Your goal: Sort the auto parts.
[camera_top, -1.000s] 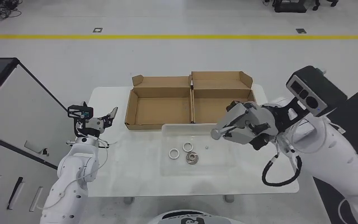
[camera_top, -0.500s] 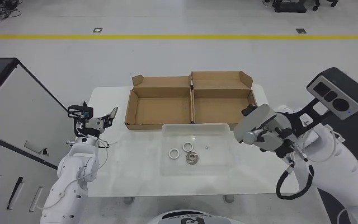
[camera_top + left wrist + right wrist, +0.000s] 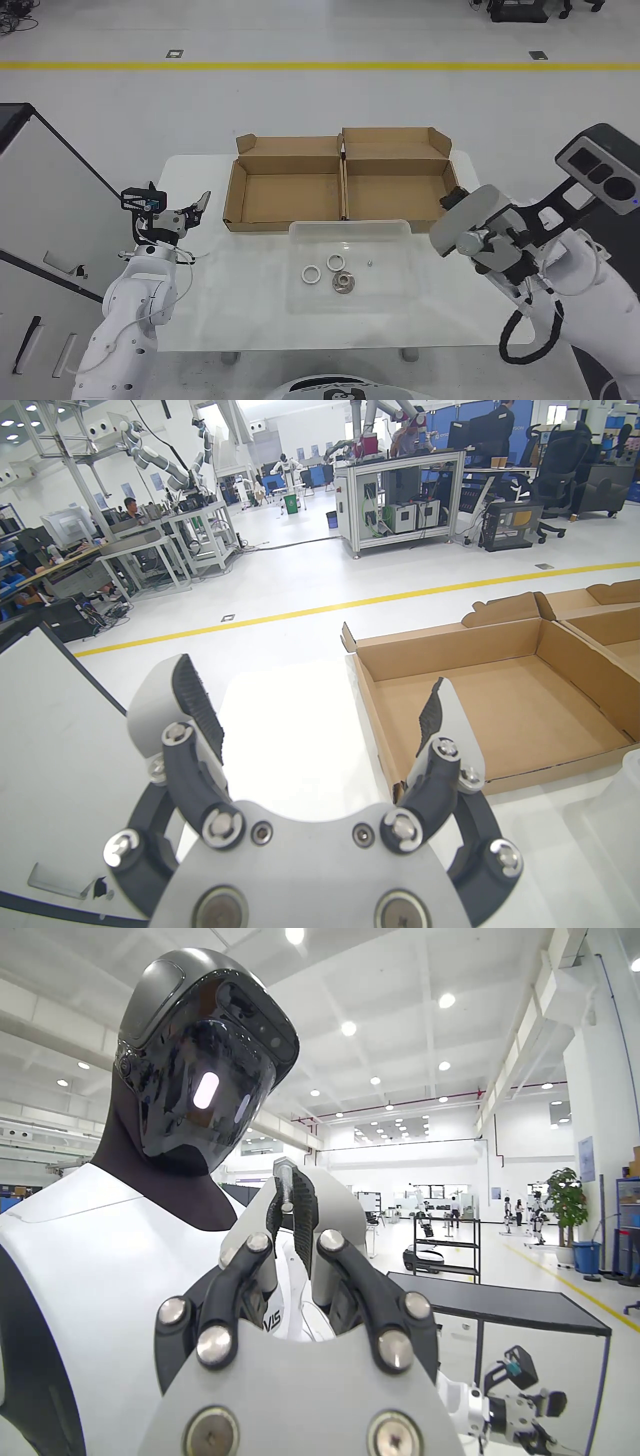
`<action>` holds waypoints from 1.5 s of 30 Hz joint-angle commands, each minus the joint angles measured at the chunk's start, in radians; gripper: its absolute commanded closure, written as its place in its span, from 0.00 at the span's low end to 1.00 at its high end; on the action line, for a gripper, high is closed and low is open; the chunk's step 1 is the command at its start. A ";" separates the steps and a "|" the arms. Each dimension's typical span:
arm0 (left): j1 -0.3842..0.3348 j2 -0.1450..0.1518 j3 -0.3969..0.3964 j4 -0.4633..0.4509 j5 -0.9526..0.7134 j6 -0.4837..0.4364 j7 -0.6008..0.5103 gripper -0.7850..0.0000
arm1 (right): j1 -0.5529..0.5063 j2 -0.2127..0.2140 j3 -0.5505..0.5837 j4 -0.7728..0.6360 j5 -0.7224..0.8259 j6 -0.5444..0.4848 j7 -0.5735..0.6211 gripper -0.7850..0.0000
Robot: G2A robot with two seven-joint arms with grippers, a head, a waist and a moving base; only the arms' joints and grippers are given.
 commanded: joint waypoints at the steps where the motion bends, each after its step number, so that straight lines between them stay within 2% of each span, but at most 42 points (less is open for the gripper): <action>1: 0.000 0.000 0.000 0.000 0.000 0.000 0.000 0.00 | 0.000 0.000 0.000 0.000 0.000 0.000 0.000 1.00; 20: 0.000 0.000 0.000 0.000 0.000 0.000 0.000 0.00 | -0.004 -0.001 0.004 -0.003 -0.005 0.018 0.005 1.00; 25: 0.000 0.000 0.000 0.000 0.000 0.000 0.000 0.00 | -0.060 0.001 0.066 0.007 -0.039 0.065 0.040 1.00; 32: 0.000 0.000 0.000 0.000 0.000 0.000 0.000 0.00 | -0.206 0.024 0.232 0.054 -0.067 0.106 0.105 1.00; 35: 0.000 0.000 0.000 0.000 0.000 0.000 0.000 0.00 | -0.269 0.037 0.321 0.083 -0.073 0.134 0.161 1.00; 39: 0.000 0.000 0.000 0.000 0.000 0.000 0.000 0.00 | -0.310 0.055 0.437 0.121 -0.074 0.172 0.297 1.00; 45: 0.000 0.000 0.000 0.000 0.000 0.000 0.000 0.00 | -0.255 0.072 0.516 0.207 0.002 0.188 0.504 1.00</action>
